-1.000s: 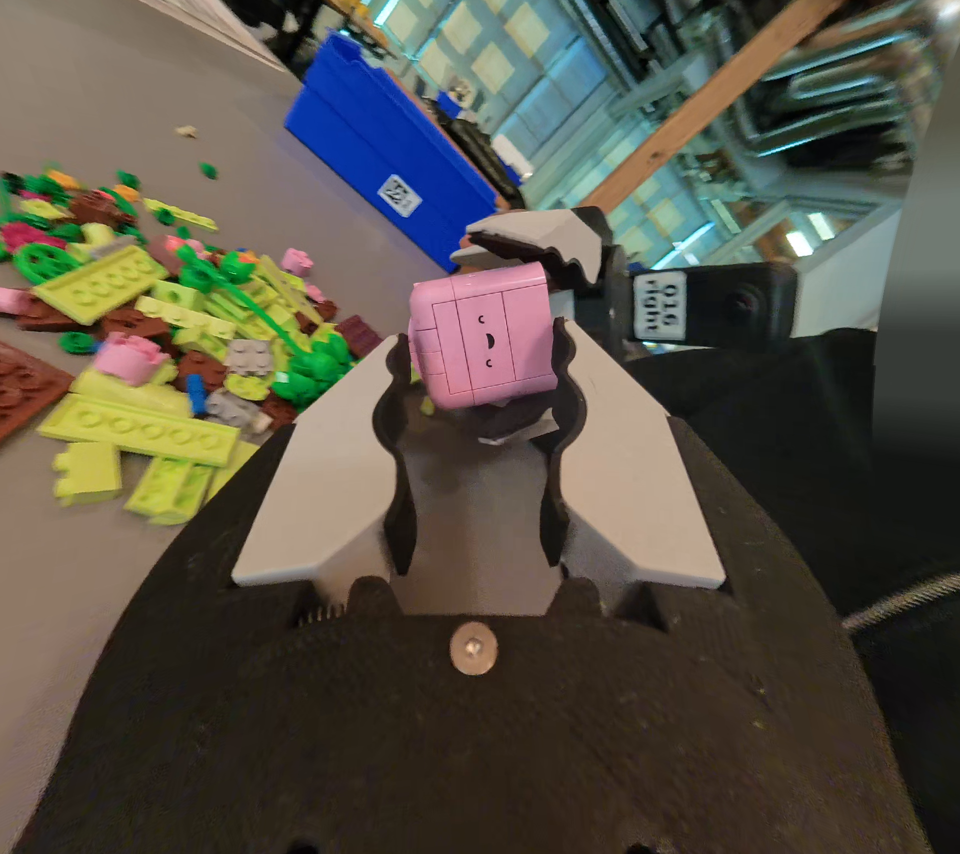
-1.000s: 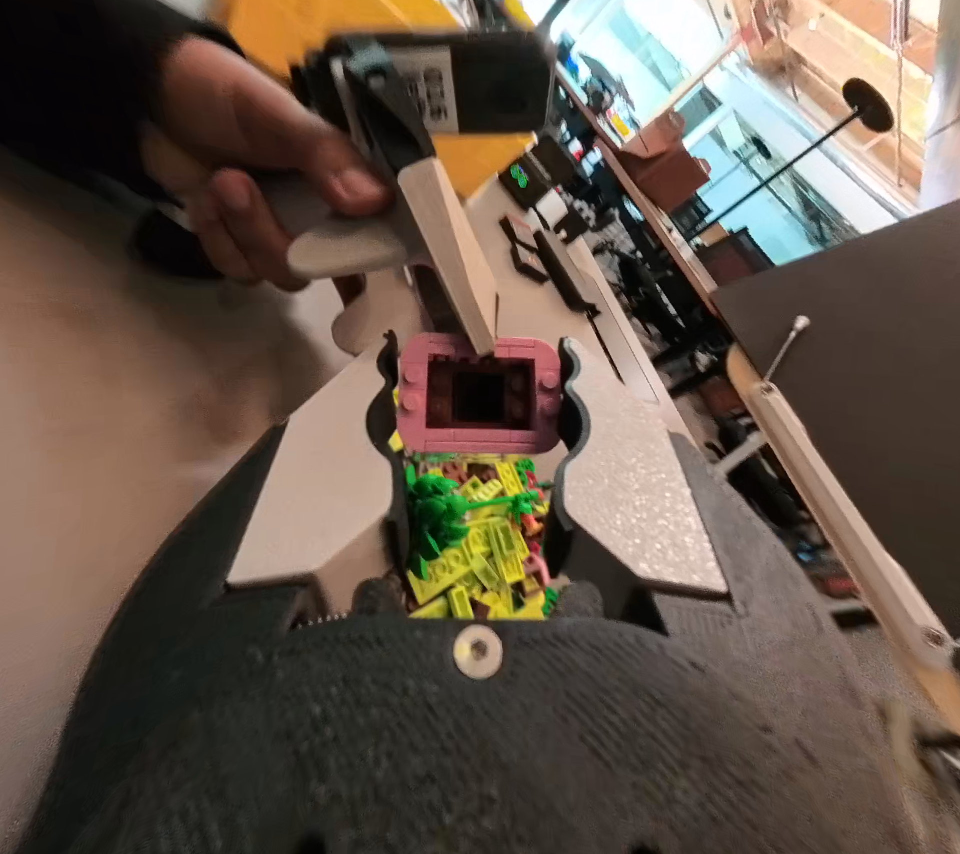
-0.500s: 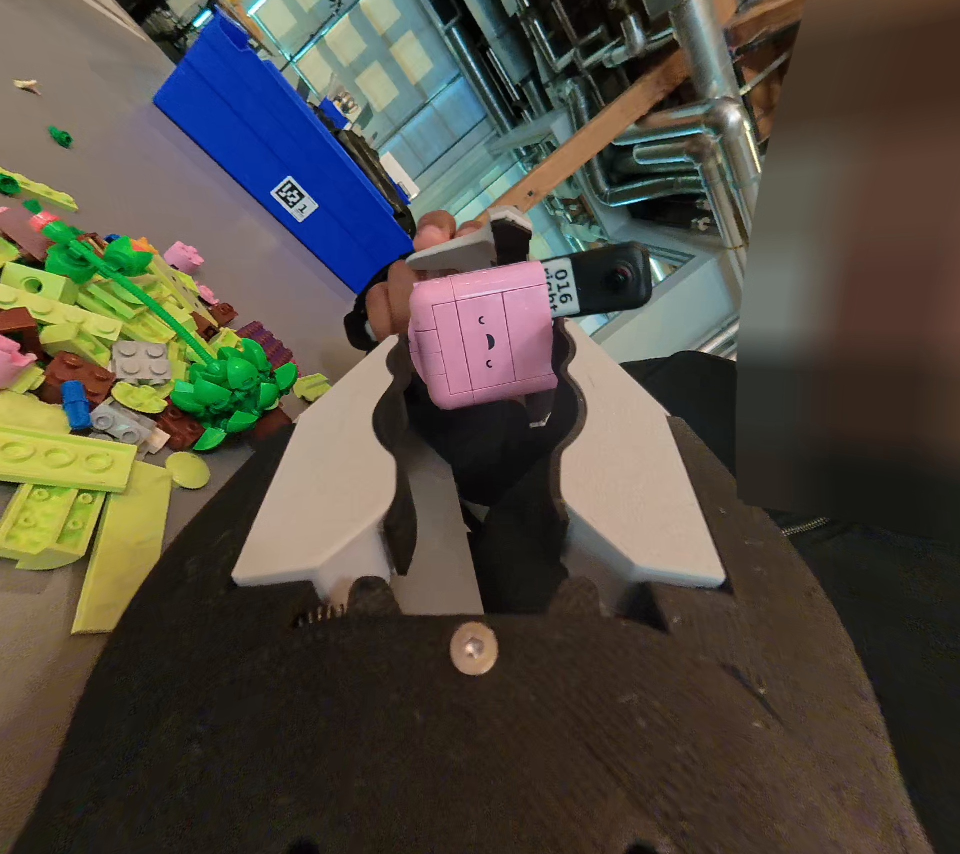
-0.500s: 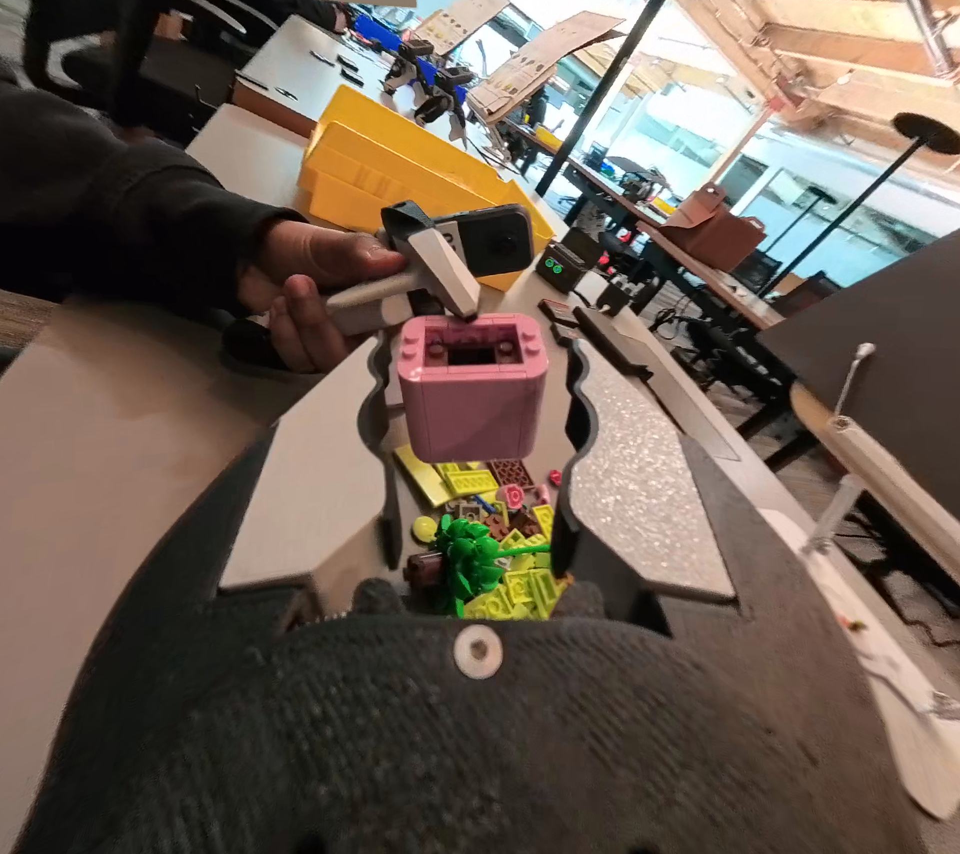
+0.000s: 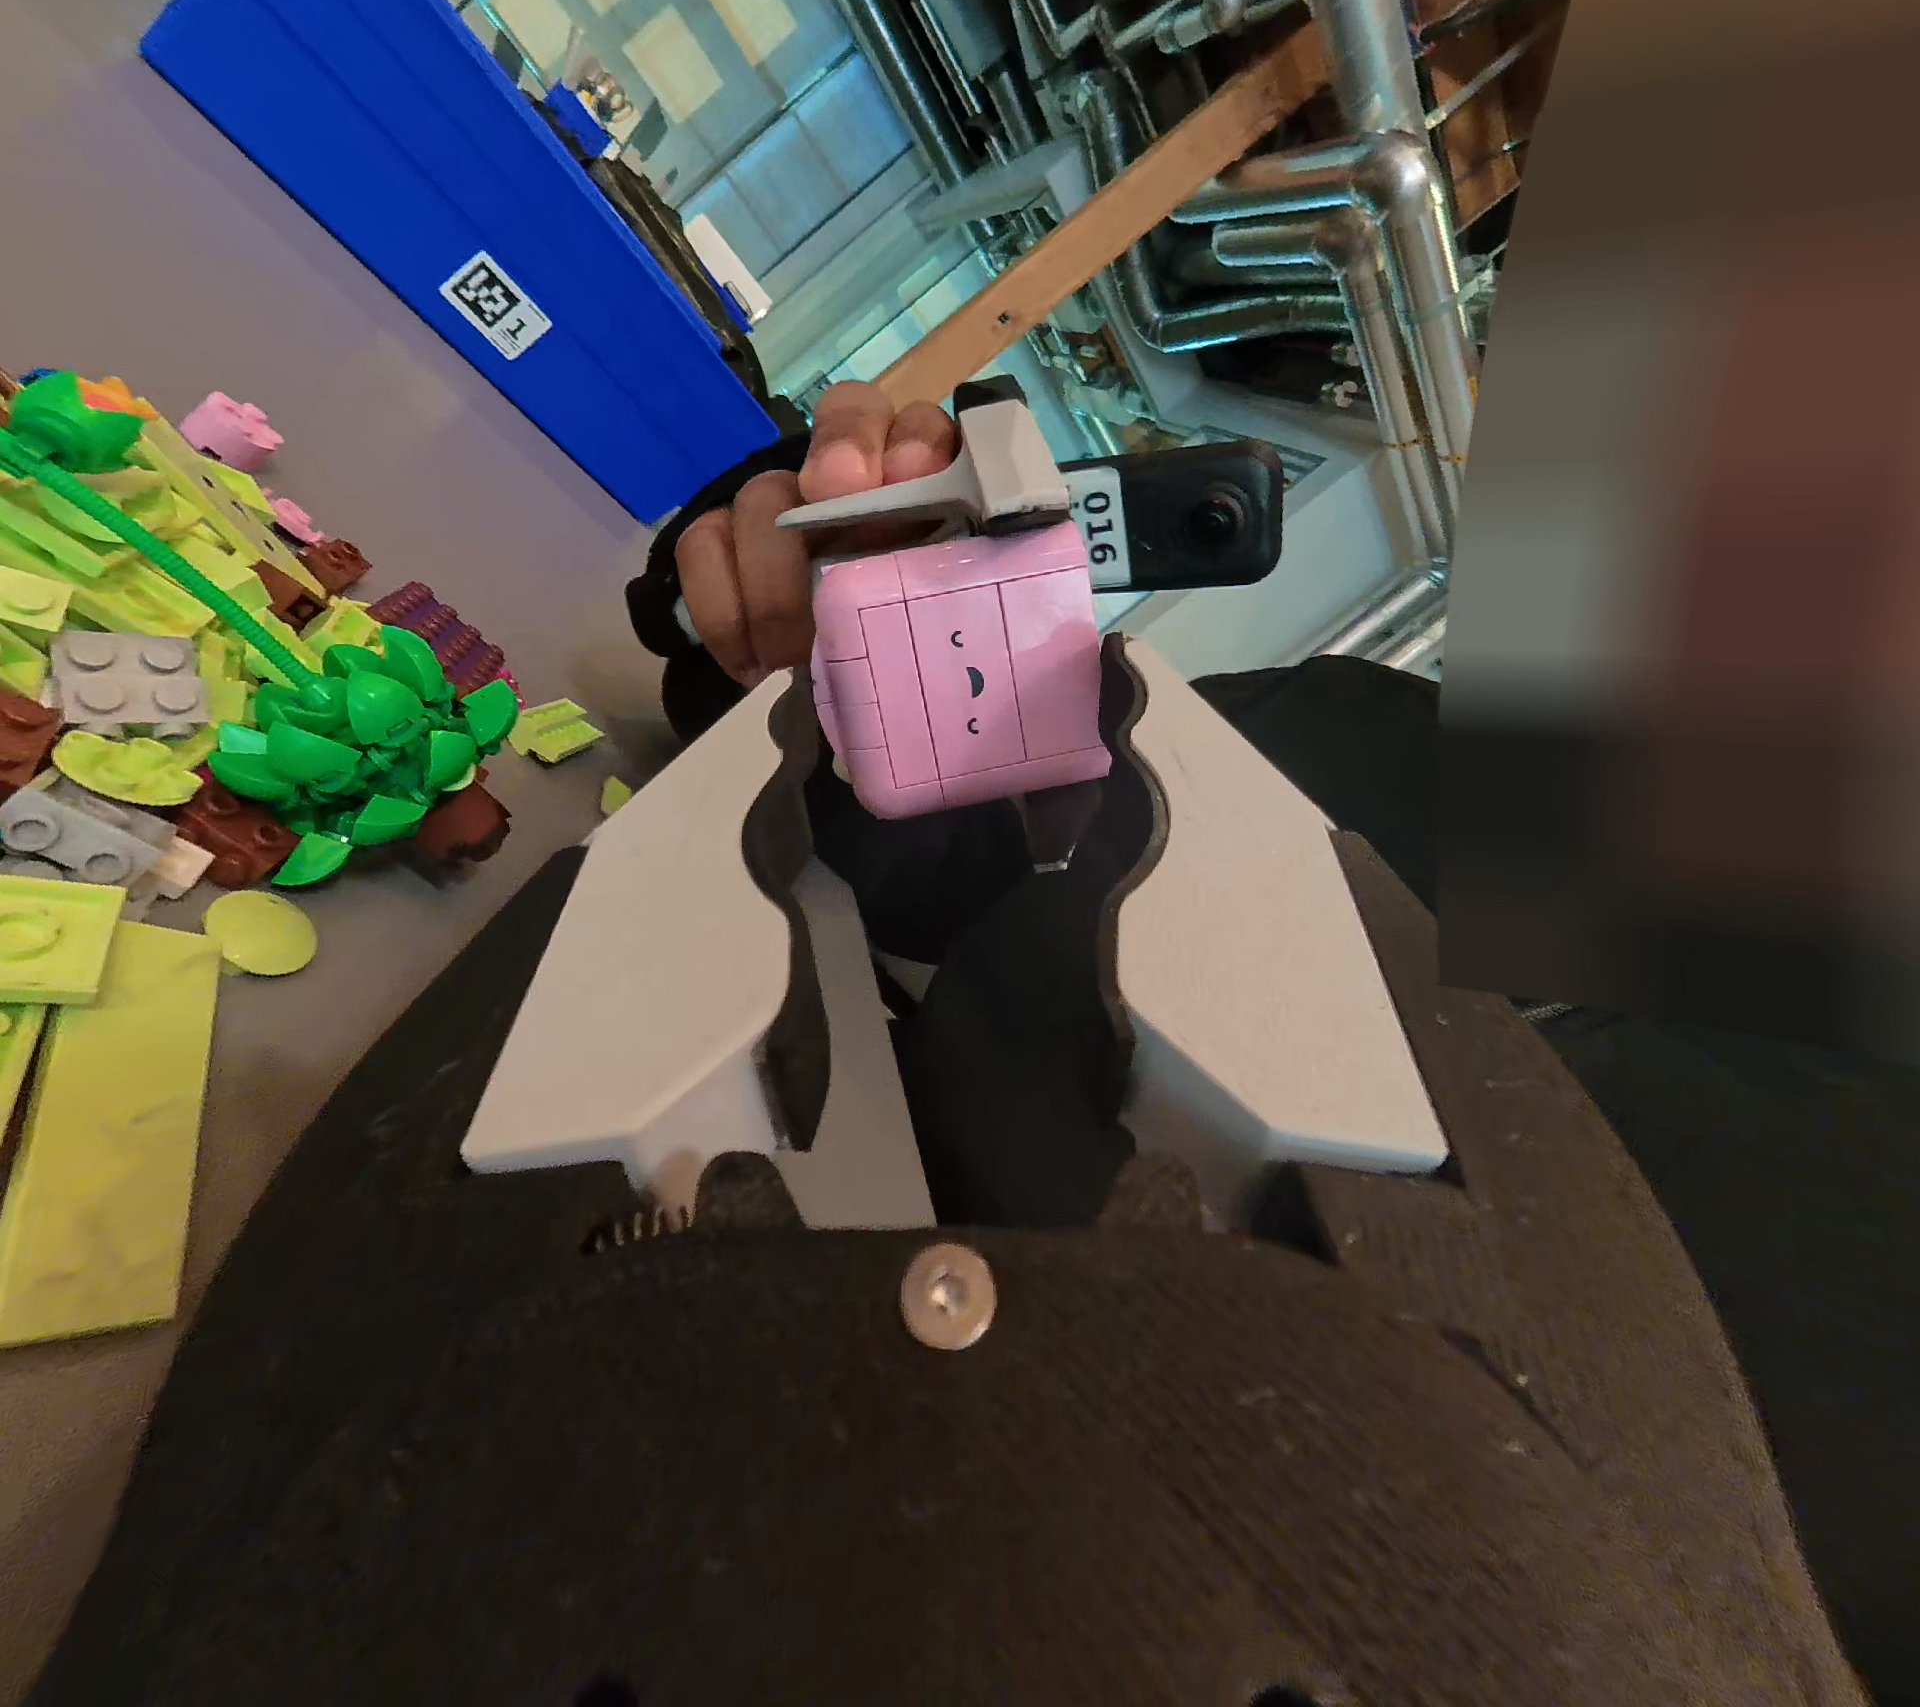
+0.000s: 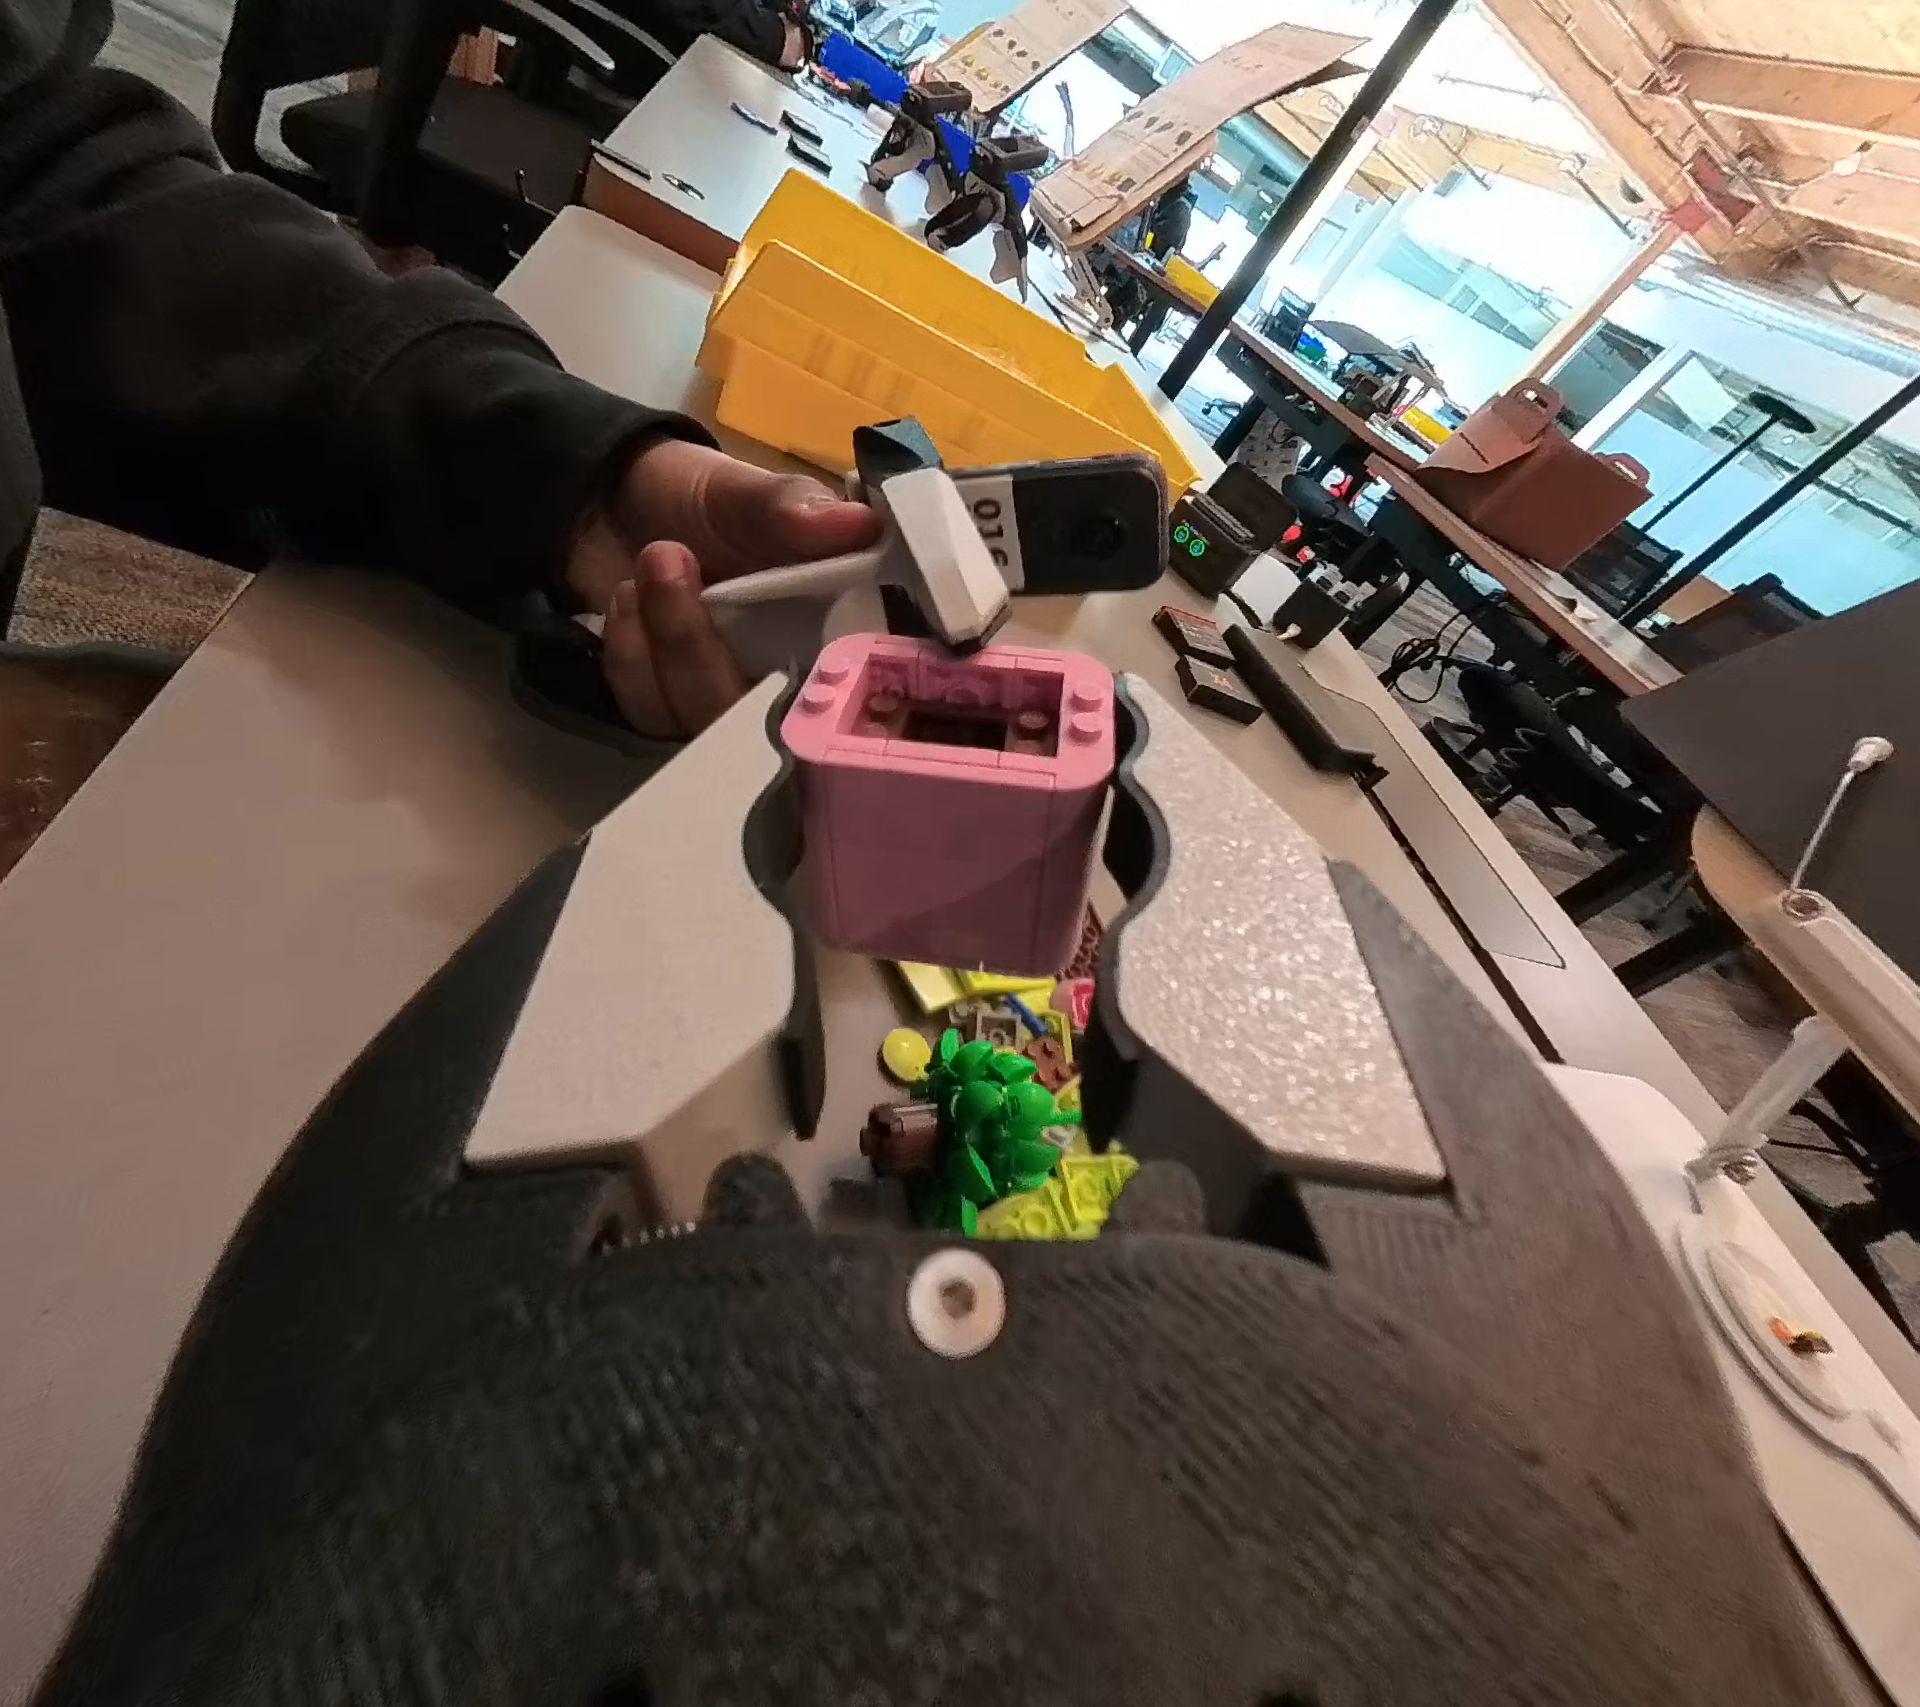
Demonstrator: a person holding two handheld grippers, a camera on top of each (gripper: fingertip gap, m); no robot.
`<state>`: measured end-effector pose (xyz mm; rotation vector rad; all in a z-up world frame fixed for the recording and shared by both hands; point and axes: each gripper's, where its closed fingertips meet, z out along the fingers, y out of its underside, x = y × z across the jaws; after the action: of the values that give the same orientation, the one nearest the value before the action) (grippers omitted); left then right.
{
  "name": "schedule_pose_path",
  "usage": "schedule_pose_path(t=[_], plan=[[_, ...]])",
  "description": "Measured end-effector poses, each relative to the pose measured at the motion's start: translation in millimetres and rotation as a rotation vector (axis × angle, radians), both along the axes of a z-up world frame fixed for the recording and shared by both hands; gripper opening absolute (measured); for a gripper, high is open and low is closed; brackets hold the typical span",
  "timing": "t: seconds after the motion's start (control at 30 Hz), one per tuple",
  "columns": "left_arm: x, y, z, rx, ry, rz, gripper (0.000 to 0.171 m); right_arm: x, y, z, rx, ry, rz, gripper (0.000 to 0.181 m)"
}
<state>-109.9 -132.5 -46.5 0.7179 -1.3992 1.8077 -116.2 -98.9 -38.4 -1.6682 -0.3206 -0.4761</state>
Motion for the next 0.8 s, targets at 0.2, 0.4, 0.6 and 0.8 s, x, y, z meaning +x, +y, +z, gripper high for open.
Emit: schedule_pose_path(t=[0.2, 0.4, 0.6, 0.8], plan=[[20.1, 9.1, -6.2, 0.087, -0.063, 0.174, 0.059, 13.6, -0.9, -9.4, -0.092, -0.053, -0.103, 0.055], [17.9, 10.9, -5.2, 0.12, -0.121, 0.184, 0.049, 21.4, -0.9, -12.8, -0.125, -0.082, -0.17, 0.055], [16.9, 8.7, -6.0, 0.181, -0.22, 0.221, 0.028, 27.9, -1.7, -17.2, -0.164, -0.132, -0.227, 0.055], [17.3, 10.8, -3.1, 0.177, -0.234, 0.237, 0.018, 28.7, -1.3, -20.7, -0.182, -0.124, -0.23, 0.055]])
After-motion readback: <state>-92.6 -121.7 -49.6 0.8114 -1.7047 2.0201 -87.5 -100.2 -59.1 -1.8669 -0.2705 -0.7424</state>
